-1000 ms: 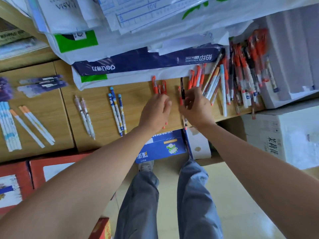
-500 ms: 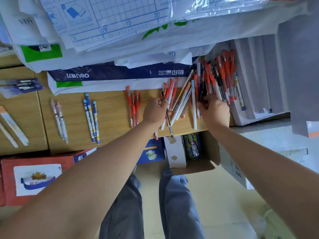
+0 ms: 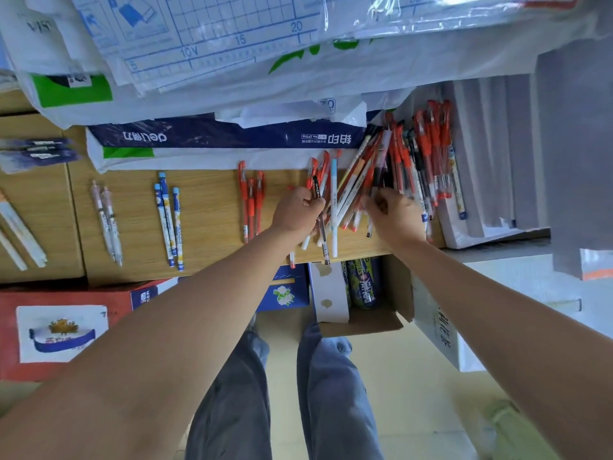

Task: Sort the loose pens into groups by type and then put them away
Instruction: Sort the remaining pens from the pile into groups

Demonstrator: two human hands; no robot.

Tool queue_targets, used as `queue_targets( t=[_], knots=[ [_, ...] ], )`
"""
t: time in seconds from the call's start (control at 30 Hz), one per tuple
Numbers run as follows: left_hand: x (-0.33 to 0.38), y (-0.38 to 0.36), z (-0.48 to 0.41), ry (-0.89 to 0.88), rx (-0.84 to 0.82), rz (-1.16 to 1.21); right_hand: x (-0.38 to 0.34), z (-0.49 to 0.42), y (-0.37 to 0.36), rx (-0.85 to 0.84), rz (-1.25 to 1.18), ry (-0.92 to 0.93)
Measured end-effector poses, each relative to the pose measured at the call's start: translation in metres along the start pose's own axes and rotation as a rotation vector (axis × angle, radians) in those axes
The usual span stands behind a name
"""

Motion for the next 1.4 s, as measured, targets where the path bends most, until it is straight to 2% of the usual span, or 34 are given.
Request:
queue_targets(
  t=[0.23, 0.33, 0.5, 0.53, 0.6, 0.67, 0.73, 0.8, 0.97, 1.23, 1.4],
  knots=[
    [0.005, -0.010, 0.007, -0.006, -0.007, 0.222, -0.014, 0.021, -0.010, -0.300, -0.124, 0.129],
    [0.004, -0.010, 0.011, 0.001, -0.040, 0.329, -0.019, 0.026, -0.013, -0.351, -0.118, 0.144],
    [-0.001, -0.012, 0.014, -0.014, -0.050, 0.249, -0.021, 0.030, -0.015, -0.418, -0.044, 0.155],
    [-0.001, -0.012, 0.013, -0.014, -0.042, 0.232, -0.022, 0.029, -0.014, -0.402, -0.021, 0.168],
    [-0.002, -0.012, 0.011, -0.020, -0.047, 0.236, -0.019, 0.027, -0.005, -0.256, 0.039, 0.156],
    [-0.004, -0.010, 0.010, -0.039, -0.049, 0.206, -0.007, 0.023, 0.009, -0.041, 0.146, 0.061],
    [-0.006, -0.009, 0.010, -0.054, -0.047, 0.166, 0.005, 0.022, 0.016, 0.063, 0.275, -0.039],
    [-0.008, -0.010, 0.010, -0.049, -0.041, 0.169, 0.008, 0.023, 0.013, 0.040, 0.369, -0.067],
    [-0.010, -0.010, 0.010, -0.034, -0.044, 0.179, 0.001, 0.027, 0.001, 0.026, 0.430, -0.102],
    [-0.013, -0.009, 0.006, -0.019, -0.058, 0.163, 0.006, 0.027, -0.003, 0.053, 0.425, -0.219],
    [-0.013, -0.008, 0.006, -0.013, -0.084, 0.137, 0.015, 0.023, -0.011, 0.008, 0.447, -0.248]
  ],
)
Point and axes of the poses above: each hand's wrist, its own z-axis away from the middle knuckle, its own y-axis out of the back of the hand, x = y × z, the point moved 3 cm from there along -z, towards the middle knuckle, and after that the axes turned 1 degree about z, right-handed, at the moved point
